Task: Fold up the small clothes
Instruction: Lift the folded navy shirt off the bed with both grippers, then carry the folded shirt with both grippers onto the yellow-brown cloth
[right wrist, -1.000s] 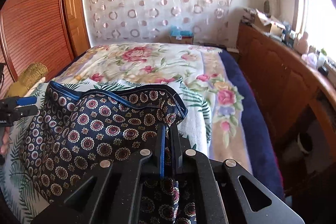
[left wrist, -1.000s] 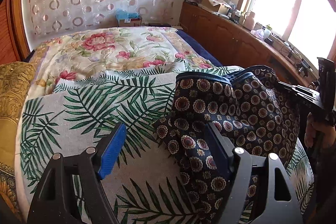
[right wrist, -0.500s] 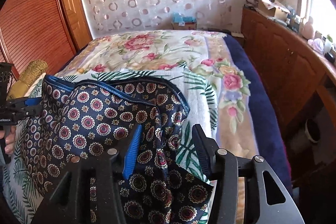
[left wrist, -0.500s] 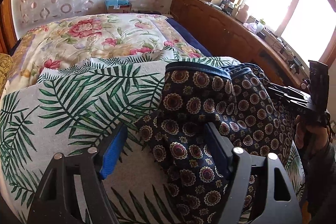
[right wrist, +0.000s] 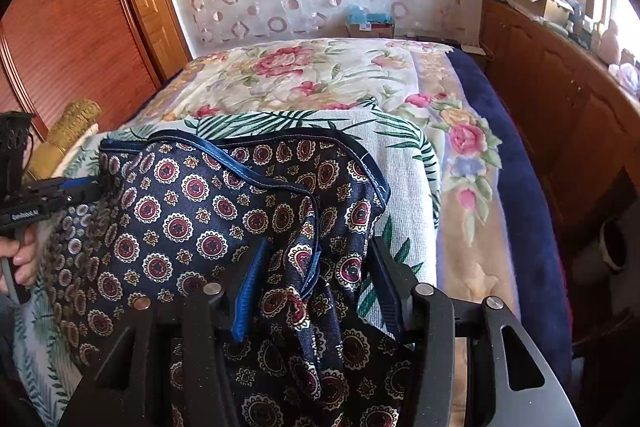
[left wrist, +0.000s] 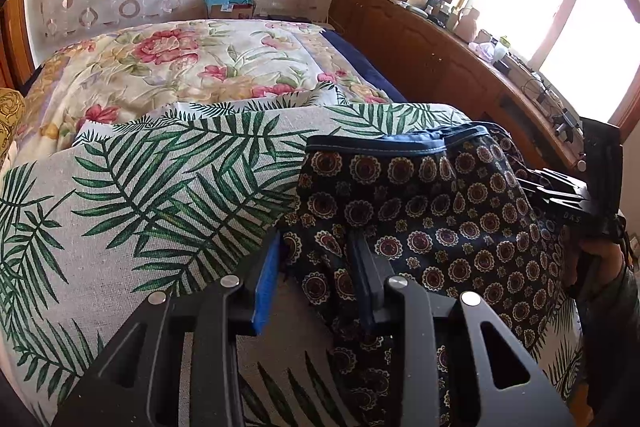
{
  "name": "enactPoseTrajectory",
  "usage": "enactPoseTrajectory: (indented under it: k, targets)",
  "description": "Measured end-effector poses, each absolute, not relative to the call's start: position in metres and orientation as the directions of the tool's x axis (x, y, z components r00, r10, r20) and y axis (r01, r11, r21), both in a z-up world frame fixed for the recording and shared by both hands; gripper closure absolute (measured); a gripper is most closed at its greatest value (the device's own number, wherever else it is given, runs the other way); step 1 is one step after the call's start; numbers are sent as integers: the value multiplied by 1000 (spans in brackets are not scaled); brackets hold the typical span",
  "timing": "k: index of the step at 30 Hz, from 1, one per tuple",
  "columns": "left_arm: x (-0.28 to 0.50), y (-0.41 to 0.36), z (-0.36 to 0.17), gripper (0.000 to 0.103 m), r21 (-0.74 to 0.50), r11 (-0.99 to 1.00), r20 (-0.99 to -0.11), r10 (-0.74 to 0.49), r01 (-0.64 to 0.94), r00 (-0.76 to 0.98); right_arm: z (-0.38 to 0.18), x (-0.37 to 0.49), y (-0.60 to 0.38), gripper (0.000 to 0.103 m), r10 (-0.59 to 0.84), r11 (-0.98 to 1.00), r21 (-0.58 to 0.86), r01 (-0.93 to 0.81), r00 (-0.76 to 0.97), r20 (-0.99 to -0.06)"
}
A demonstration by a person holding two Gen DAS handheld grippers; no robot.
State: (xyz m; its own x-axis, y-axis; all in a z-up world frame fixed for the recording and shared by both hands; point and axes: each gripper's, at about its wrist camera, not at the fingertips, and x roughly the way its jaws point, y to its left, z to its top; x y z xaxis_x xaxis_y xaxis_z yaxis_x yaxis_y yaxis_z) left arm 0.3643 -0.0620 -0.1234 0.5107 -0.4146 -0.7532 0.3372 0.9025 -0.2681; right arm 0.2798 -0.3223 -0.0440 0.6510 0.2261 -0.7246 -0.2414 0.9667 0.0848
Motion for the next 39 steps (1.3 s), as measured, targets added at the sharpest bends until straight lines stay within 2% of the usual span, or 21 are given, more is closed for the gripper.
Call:
enactPoseTrajectory:
  k: [2, 4, 6, 7, 8, 9, 10, 12, 19, 25, 31, 39]
  targets:
    - [364, -62, -124, 67, -265, 903, -756, -412, 337, 509, -46, 280, -319, 42, 208, 971, 70, -230, 658, -724]
    - [365, -64, -124, 62, -260, 902, -762, -411, 343, 501, -47, 284, -316, 42, 210, 971, 77, -226, 657, -724]
    - [364, -68, -123, 62, -242, 906, -769, -397, 346, 501, -48, 284, -314, 43, 217, 970, 82, -231, 657, -722]
    - [363, -71, -123, 64, -239, 901, -768, -404, 362, 497, -49, 284, -312, 55, 232, 966, 90, -243, 655, -719]
    - [362, -72, -123, 79, -245, 891, -764, -420, 381, 490, -49, 284, -309, 64, 257, 959, 103, -266, 649, -716]
    - [361, -73, -124, 87, -251, 886, -765, -428, 389, 481, -50, 283, -308, 79, 283, 950, 120, -287, 639, -716]
    - [360, -73, -122, 96, -257, 883, -762, -435, 392, 481, -50, 282, -306, 85, 308, 942, 138, -305, 627, -715]
    - [353, -73, -113, 97, -256, 880, -741, -445, 400, 503, -46, 275, -304, 89, 316, 938, 129, -322, 637, -703]
    - [306, -38, -50, 97, -292, 873, -598, -485, 391, 638, 6, 239, -280, 92, 366, 922, 109, -373, 743, -560]
    - [273, 21, -14, 97, -261, 914, -522, -404, 311, 751, 43, 232, -220, 92, 448, 875, 61, -480, 758, -474]
    - [242, 97, -5, 97, -260, 953, -472, -268, 158, 840, 70, 254, -133, 92, 536, 799, -4, -602, 714, -449]
    - [207, 185, -30, 97, -320, 945, -452, -94, -63, 887, 102, 313, 21, 92, 620, 640, -163, -751, 630, -467]
